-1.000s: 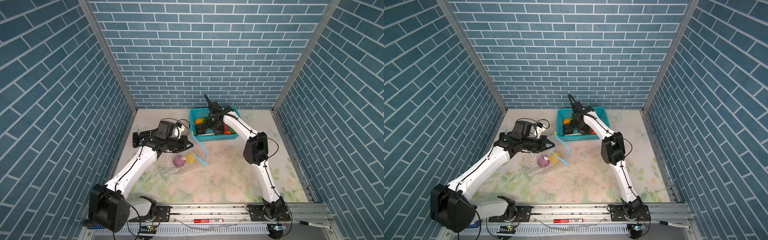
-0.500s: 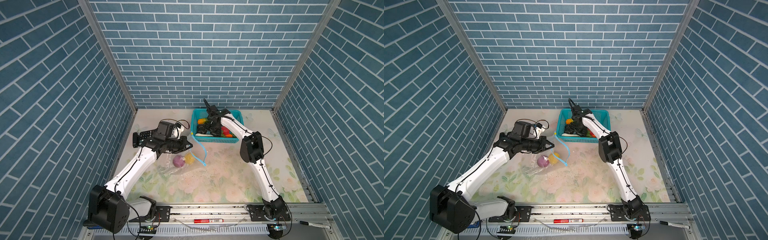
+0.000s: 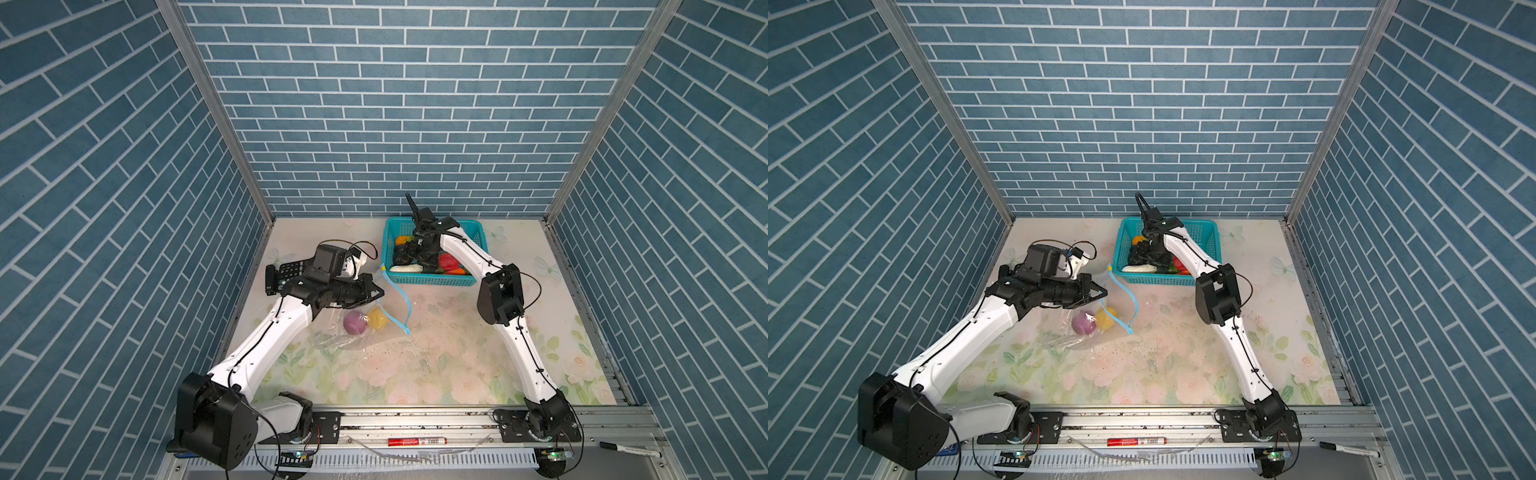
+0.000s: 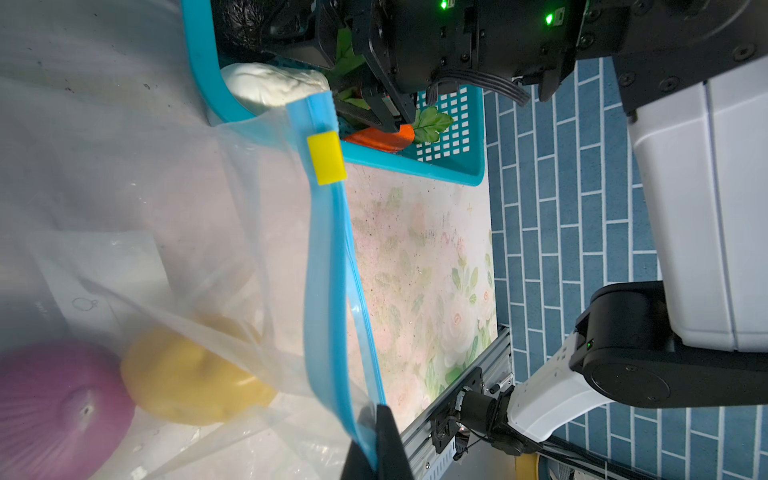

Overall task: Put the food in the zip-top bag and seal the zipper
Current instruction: 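Lower the right gripper into the basket toward the pale green vegetable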

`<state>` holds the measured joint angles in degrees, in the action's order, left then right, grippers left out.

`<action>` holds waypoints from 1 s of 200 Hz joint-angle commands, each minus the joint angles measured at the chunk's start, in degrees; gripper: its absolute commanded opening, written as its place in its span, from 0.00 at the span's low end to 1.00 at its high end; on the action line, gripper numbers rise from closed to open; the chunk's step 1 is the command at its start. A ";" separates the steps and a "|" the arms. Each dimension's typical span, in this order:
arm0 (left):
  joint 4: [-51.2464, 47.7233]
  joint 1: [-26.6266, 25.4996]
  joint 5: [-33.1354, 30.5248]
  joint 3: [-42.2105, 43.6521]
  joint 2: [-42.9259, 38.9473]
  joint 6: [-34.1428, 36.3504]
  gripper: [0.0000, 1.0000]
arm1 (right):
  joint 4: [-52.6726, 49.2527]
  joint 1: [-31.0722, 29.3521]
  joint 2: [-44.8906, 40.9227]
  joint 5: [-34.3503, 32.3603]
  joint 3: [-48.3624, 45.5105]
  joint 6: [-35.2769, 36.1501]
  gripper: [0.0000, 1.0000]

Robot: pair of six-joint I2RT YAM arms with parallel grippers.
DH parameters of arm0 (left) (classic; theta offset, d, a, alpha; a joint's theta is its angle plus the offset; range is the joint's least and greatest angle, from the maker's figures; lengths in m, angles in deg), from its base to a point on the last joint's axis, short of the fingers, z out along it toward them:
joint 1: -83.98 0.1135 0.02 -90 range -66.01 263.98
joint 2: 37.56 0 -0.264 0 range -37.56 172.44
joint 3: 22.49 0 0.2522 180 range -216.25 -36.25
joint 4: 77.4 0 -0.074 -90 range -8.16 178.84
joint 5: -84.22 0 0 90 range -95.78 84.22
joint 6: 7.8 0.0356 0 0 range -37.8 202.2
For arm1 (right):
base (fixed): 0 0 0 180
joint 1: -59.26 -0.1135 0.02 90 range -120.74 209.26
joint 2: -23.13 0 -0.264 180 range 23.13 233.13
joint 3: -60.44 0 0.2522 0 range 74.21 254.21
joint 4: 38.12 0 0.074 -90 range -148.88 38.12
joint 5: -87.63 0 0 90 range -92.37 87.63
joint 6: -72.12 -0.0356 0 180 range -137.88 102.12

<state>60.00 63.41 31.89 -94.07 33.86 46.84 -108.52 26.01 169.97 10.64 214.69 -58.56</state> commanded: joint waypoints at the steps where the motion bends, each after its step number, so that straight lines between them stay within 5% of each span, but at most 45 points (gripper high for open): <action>1: -0.23 0.38 0.21 0.61 -1.36 0.33 0.00 | 4.50 1.47 -5.22 4.46 -0.50 13.05 0.83; 30: -0.47 0.39 0.04 0.52 -1.45 0.20 0.00 | 2.75 1.83 -6.54 8.11 -0.92 22.79 0.83; 62: 0.28 0.41 0.71 0.60 -1.17 -0.51 0.00 | -4.12 2.34 -9.33 15.24 -0.66 44.15 0.85; 93: 0.17 0.37 0.74 0.48 -1.12 -0.51 0.00 | -4.74 2.97 -13.48 12.45 -7.14 67.02 0.79; 152: 0.36 0.37 0.91 0.43 -0.05 -0.86 0.00 | -6.29 6.42 -10.62 9.11 -5.32 86.82 0.71; 172: 0.27 0.42 1.09 0.34 0.55 -0.92 0.00 | -7.33 7.26 -8.27 11.33 -1.62 93.15 0.64; 188: 0.20 0.36 1.09 0.32 0.73 -1.02 0.00 | -8.76 7.59 -8.01 14.98 -1.94 103.07 0.41; 200: 0.10 0.36 0.92 0.25 0.62 -1.03 0.00 | -6.80 7.50 -8.71 15.46 -4.62 107.38 0.38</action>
<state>60.02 63.41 32.31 -93.94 34.10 45.71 -113.81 33.83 160.86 22.16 210.69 31.40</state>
